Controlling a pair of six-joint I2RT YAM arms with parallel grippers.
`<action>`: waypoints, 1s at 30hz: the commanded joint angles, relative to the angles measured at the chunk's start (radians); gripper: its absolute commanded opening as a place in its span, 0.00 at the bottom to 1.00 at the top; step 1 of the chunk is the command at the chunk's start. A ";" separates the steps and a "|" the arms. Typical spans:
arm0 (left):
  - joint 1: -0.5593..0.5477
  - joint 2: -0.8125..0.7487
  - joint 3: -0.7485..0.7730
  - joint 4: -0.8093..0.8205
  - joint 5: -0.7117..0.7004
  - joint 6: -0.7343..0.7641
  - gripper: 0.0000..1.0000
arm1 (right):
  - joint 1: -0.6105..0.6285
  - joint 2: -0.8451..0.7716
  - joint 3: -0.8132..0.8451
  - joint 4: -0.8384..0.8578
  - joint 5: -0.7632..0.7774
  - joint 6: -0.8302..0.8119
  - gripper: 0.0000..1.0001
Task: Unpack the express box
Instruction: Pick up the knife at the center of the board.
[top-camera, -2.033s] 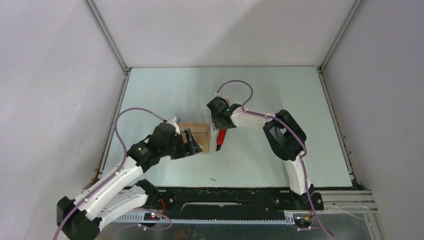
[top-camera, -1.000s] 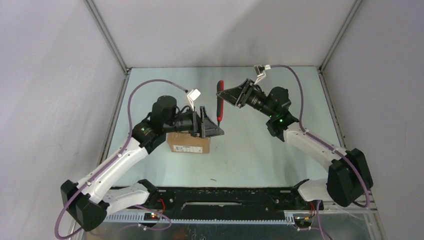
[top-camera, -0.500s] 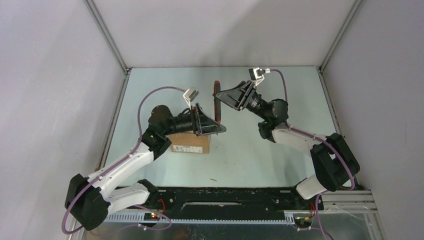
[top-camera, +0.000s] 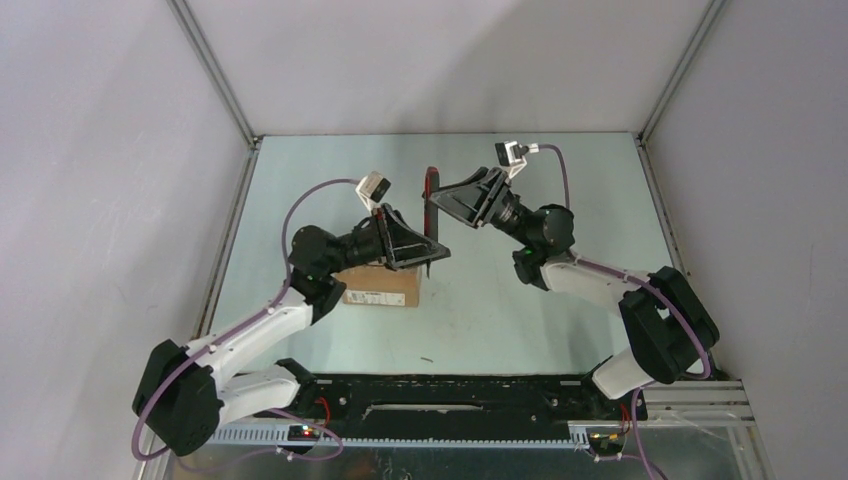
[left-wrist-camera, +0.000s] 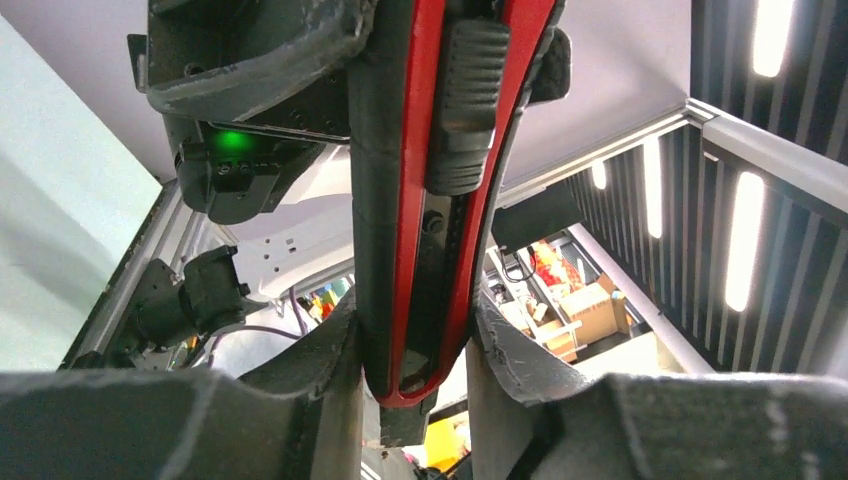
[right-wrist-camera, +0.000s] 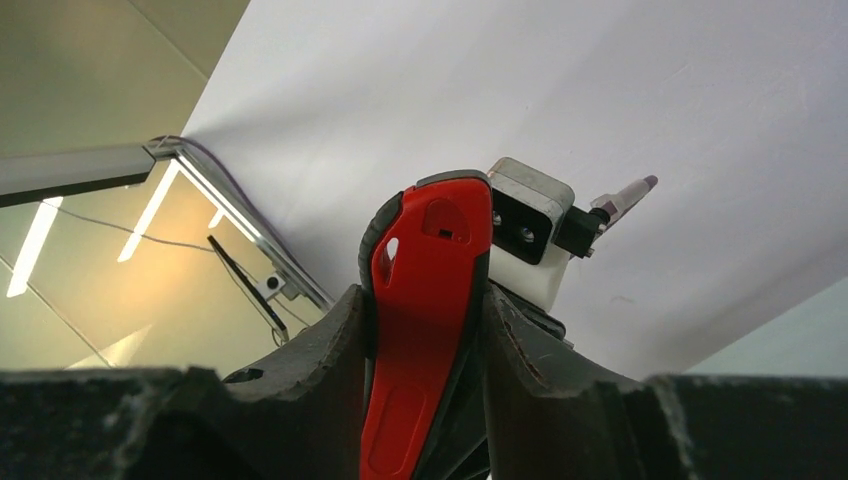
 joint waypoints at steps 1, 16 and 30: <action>0.006 -0.056 -0.005 -0.035 -0.022 0.018 0.00 | 0.005 -0.033 -0.021 -0.035 -0.021 -0.093 0.19; -0.015 -0.091 0.354 -1.287 -0.202 0.980 0.00 | 0.006 -0.314 -0.038 -0.859 -0.013 -0.451 0.81; -0.071 -0.027 0.427 -1.449 -0.260 1.140 0.00 | 0.021 -0.257 0.040 -1.020 0.049 -0.504 0.26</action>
